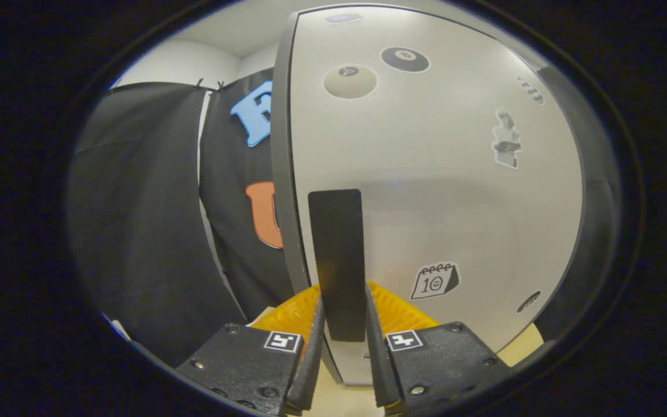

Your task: Open the shoe cabinet door, grab the shoes and put them into the shoe cabinet, then close the shoe cabinet door.

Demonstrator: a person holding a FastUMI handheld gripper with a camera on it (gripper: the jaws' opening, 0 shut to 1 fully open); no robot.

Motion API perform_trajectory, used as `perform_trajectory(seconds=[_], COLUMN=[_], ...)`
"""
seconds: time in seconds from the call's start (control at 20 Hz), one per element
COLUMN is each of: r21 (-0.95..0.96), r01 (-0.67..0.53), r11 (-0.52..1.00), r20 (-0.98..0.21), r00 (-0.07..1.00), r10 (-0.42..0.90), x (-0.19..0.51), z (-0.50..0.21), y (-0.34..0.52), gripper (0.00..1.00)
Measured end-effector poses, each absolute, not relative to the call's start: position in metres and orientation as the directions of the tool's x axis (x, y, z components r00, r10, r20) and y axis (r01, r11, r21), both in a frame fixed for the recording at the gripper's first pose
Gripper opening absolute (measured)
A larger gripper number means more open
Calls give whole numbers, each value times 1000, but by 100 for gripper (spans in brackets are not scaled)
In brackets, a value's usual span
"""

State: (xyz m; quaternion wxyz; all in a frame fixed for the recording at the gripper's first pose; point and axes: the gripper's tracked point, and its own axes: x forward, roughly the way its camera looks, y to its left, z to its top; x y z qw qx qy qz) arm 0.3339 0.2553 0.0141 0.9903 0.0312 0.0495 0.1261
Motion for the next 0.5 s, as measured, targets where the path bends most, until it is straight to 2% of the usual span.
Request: perform_trajectory(seconds=[0.3,0.5], r21=[50,42], r01=[-319,-352], r11=[946,935], r20=[-94,-93], r00=[942,931], r10=[323,354], x=[327,315], z=[11,10], y=[253,245], gripper=[31,28])
